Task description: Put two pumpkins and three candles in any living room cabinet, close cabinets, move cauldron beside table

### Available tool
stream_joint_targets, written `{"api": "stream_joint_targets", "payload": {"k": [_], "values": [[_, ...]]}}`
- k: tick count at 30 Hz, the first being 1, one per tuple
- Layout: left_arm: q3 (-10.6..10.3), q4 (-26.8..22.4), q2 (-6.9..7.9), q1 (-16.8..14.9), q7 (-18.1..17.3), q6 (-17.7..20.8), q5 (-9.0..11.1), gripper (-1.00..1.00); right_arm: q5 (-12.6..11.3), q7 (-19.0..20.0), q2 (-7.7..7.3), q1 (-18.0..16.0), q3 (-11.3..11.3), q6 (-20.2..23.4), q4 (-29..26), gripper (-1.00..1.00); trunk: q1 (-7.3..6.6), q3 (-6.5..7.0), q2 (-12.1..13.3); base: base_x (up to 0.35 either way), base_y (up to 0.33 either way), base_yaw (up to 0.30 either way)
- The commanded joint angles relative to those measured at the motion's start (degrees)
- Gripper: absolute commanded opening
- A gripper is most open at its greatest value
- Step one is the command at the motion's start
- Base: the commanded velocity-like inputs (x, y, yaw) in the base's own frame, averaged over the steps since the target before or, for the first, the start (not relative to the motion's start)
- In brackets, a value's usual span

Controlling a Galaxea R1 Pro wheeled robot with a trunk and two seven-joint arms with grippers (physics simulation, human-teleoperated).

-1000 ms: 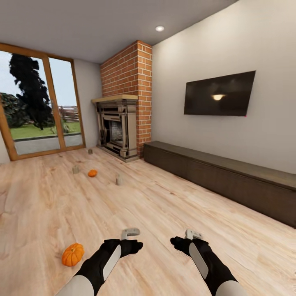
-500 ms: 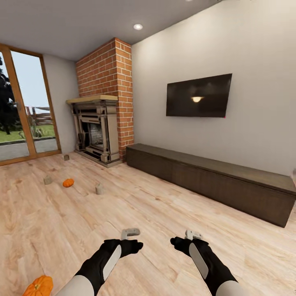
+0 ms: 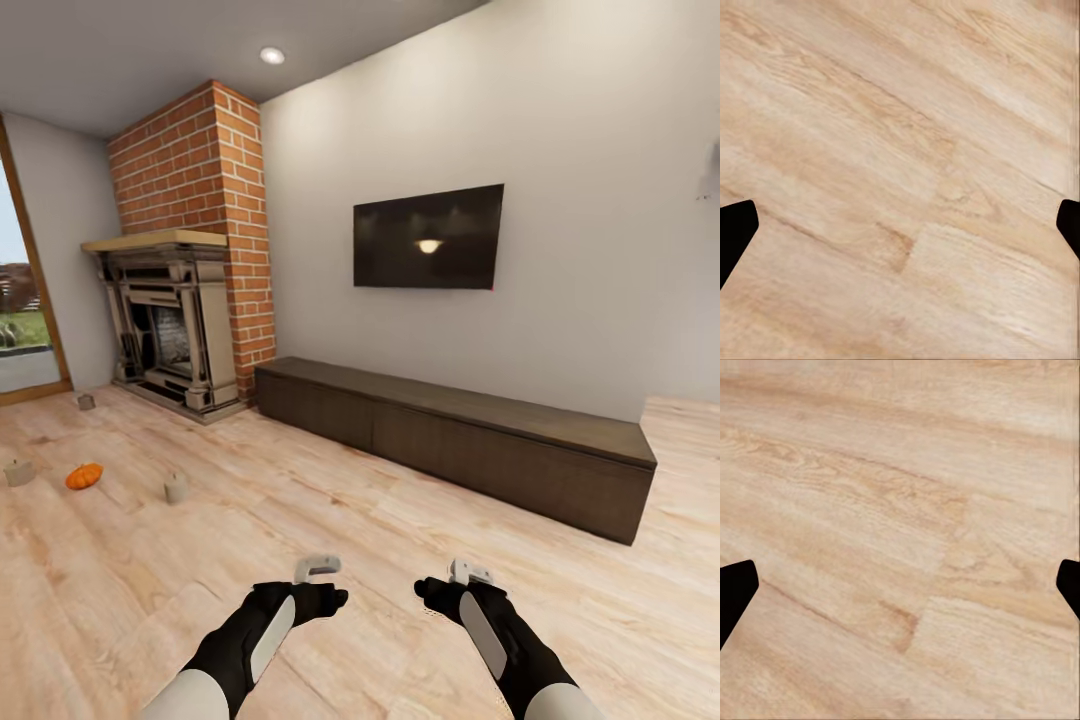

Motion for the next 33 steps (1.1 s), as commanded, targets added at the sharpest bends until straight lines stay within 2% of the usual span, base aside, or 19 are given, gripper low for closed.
{"api": "stream_joint_targets", "payload": {"k": [1,21,33], "values": [[-0.1,-0.1,0.02,0.0,0.0,0.3,0.1,1.0,-0.6,-0.5,-0.05,0.0,0.2,0.1,-0.1,1.0,0.02,-0.02,0.0,0.287,-0.143,-0.269],[0.0,-0.1,0.07,0.0,0.0,0.3,0.1,1.0,-0.6,-0.4,-0.01,0.0,0.2,0.1,0.0,1.0,0.02,0.86,0.0,0.284,-0.14,-0.27],[0.0,-0.1,0.08,0.0,0.0,0.3,0.1,1.0,-0.6,-0.4,-0.02,0.0,0.2,0.1,0.0,1.0,0.02,1.4,0.0,0.278,-0.017,-0.27]]}}
